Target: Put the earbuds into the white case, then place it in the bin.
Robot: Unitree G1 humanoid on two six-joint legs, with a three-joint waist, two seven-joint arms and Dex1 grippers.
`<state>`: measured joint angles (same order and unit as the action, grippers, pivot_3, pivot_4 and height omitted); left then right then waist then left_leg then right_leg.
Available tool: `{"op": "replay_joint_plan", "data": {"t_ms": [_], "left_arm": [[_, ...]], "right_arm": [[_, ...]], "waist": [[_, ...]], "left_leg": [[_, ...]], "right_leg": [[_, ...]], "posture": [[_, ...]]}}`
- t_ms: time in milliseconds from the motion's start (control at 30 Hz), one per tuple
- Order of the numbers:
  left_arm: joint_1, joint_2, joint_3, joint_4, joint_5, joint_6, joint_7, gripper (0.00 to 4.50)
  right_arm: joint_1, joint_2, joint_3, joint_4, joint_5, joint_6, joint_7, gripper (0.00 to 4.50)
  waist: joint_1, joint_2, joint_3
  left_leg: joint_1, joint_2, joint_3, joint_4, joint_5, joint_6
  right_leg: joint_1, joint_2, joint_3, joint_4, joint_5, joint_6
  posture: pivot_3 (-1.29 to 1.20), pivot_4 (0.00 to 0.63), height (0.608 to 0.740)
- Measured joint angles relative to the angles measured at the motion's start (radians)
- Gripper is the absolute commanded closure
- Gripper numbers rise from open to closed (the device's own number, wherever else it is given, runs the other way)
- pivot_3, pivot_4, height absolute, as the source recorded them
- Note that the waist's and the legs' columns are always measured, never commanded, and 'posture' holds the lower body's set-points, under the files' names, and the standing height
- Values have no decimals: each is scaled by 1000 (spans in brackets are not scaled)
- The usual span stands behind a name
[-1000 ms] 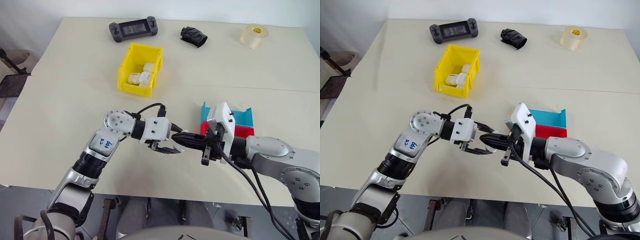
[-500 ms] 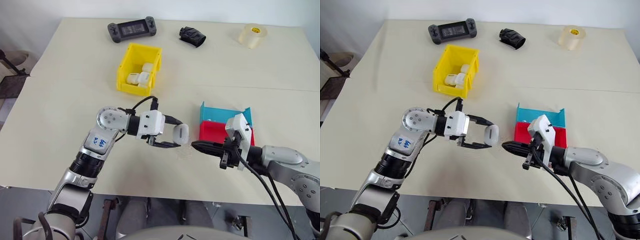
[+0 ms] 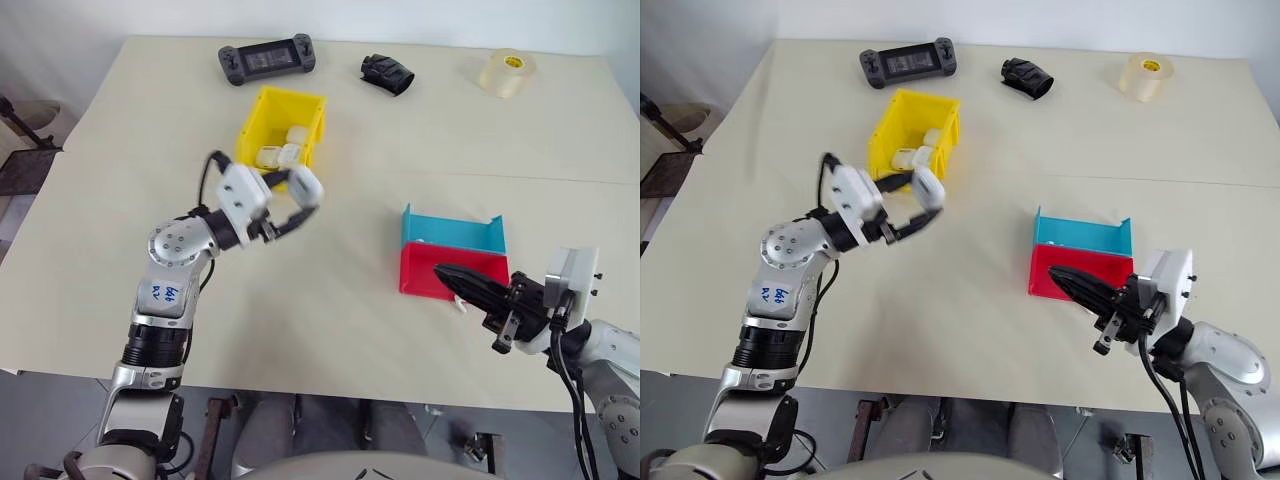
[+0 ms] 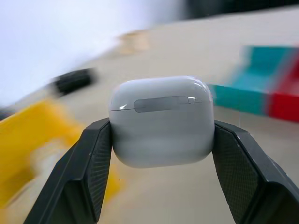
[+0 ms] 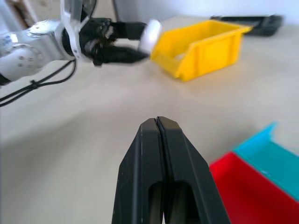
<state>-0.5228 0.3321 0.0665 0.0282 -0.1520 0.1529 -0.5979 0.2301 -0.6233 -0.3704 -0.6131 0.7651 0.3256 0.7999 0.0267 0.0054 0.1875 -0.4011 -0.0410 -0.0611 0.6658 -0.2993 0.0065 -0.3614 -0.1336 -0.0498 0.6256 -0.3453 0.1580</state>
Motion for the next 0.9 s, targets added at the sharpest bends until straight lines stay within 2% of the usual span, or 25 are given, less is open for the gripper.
{"op": "replay_joint_plan", "data": {"t_ms": [133,233,367,567,767,900], "left_arm": [[-43,-31,44,49,-12,54,97,1668],[-93,-47,44,118,-11,39,122,1668],[-182,-63,42,265,18,-6,193,1668],[-322,-94,50,587,47,-131,277,1668],[-397,-97,50,760,48,-198,266,1668],[-416,-102,51,800,47,-203,267,338]], "right_arm": [[13,6,-45,15,-23,-41,-5,4470],[27,5,-57,17,-17,-31,-9,3946],[54,5,-57,17,-63,-43,-9,2649],[66,9,-58,-2,-106,-62,-33,671],[66,12,-58,-14,-116,-64,-45,671],[65,19,-43,-32,-117,-64,-59,636]], "waist": [[0,0,0],[1,0,0],[2,0,0],[0,-1,0],[-1,-1,0],[-1,-1,0]], "left_leg": [[0,0,0,0,0,0],[0,-1,0,0,0,-1],[0,-5,0,0,0,-1],[0,-5,1,-1,0,-1],[0,-5,1,-1,0,-1],[0,-5,1,-1,0,-1]], "right_leg": [[0,0,0,0,0,0],[0,0,0,0,0,0],[0,0,0,0,0,0],[-1,0,0,1,0,0],[-2,0,0,2,0,0],[-2,0,0,2,0,0]], "posture": [[0,150,740],[0,150,740],[0,150,740],[0,150,740],[0,150,740],[0,150,740]]}}
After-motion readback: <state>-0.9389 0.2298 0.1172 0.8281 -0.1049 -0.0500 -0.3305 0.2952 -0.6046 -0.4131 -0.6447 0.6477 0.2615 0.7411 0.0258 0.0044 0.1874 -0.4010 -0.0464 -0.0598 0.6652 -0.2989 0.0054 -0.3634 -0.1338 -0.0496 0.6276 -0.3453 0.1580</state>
